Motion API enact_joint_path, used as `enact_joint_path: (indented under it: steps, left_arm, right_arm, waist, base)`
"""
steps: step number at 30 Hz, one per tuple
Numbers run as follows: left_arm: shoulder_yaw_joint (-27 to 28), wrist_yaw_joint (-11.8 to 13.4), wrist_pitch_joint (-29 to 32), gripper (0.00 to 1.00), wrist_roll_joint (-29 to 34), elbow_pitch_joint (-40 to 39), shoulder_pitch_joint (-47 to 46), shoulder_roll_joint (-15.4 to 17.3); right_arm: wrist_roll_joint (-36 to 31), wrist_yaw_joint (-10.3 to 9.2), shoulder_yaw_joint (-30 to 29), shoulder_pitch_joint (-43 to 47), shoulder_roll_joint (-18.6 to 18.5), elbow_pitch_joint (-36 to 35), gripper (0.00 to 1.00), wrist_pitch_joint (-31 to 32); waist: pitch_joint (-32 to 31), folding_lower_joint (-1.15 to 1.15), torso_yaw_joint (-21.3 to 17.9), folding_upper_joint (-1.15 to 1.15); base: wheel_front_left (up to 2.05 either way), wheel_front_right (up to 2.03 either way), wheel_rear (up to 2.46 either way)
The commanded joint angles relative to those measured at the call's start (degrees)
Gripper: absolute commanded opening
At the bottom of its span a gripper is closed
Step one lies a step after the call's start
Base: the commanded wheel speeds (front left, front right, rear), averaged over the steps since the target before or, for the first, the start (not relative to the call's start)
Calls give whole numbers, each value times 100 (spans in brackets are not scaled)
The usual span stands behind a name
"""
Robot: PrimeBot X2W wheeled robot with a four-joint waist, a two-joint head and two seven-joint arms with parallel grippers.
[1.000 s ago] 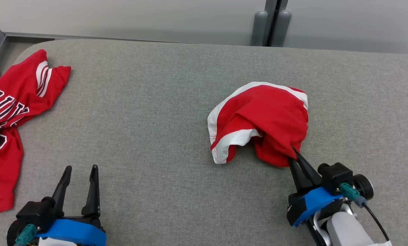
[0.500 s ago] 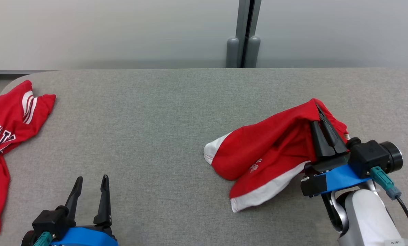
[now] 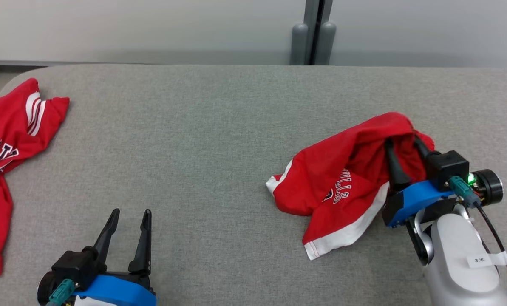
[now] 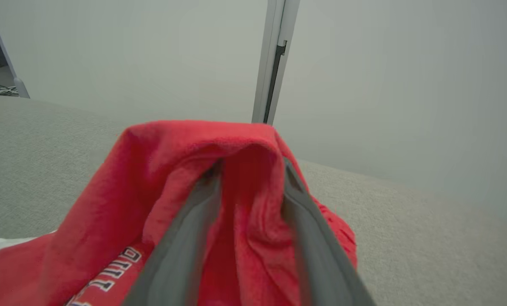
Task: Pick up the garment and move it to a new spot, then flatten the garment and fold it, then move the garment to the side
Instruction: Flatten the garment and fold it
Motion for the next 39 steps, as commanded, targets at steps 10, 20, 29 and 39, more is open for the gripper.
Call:
enact_joint_path:
  steps: [10,20,29,39]
  left_arm:
    - [-245,8,-16,100,-183,-247,-45,188]
    - [-429,8,-16,100,-144,-464,-23,266]
    - [-687,8,-15,100,-237,-532,-118,408]
    - [-718,8,-15,100,-339,-445,-176,453]
  right_arm:
    - [340,1,-220,347,-21,-374,100,-149]
    - [978,2,299,1522,-15,-1044,100,-152]
    - [911,1,526,1342,-18,-717,100,-152]
    - [892,2,566,1315,-13,-853,100,-152]
  waist:
    - [179,0,-223,0]
    - [272,0,-842,0]
    - [438,0,-590,0]
    - [492,0,-311,0]
  base:
    - [0,0,0]
    - [0,0,0]
    - [0,0,0]
    - [0,0,0]
